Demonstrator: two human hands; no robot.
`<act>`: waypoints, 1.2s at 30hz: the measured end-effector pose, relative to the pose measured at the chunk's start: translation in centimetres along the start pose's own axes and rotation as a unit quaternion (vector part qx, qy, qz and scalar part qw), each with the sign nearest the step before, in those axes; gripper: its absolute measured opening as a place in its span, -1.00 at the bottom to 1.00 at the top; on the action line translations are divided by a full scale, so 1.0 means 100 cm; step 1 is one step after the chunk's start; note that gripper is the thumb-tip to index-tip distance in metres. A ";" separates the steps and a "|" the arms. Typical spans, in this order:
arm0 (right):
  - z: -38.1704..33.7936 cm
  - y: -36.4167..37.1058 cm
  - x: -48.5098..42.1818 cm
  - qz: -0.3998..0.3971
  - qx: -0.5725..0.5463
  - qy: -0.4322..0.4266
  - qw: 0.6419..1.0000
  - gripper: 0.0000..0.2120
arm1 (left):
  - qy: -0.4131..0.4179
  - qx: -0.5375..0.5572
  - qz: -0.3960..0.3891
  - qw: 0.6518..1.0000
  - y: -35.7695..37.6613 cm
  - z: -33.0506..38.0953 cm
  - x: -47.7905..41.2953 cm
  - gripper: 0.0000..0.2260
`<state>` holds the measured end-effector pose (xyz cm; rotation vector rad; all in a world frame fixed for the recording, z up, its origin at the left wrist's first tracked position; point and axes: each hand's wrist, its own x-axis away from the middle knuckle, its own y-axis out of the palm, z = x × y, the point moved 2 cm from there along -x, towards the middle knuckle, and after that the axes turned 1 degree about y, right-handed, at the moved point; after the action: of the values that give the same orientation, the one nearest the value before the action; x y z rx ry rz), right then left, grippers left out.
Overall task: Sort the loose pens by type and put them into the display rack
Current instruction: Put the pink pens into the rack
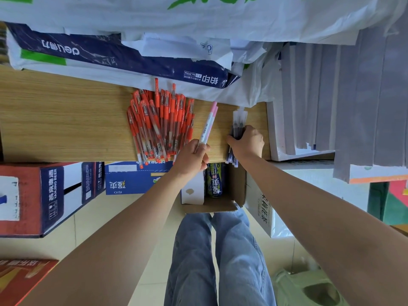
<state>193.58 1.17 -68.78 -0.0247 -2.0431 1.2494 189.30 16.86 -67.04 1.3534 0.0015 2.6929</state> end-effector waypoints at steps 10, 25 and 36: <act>0.009 -0.009 0.009 -0.115 -0.187 0.043 0.975 -0.75 | 0.005 0.002 0.004 1.000 0.000 0.005 0.014 -0.80; -0.005 -0.169 0.078 -0.185 -0.423 -0.033 0.886 -0.90 | 0.081 -0.049 -0.028 0.995 0.061 0.120 0.094 -0.83; 0.077 -0.339 0.104 -0.170 -0.542 -0.123 0.814 -0.85 | 0.233 -0.085 0.012 0.969 0.218 0.203 0.170 -0.72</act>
<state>192.88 -18.77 -38.43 -0.0283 -2.5689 -0.2567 193.05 -3.97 -40.00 0.6585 -0.1968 2.8819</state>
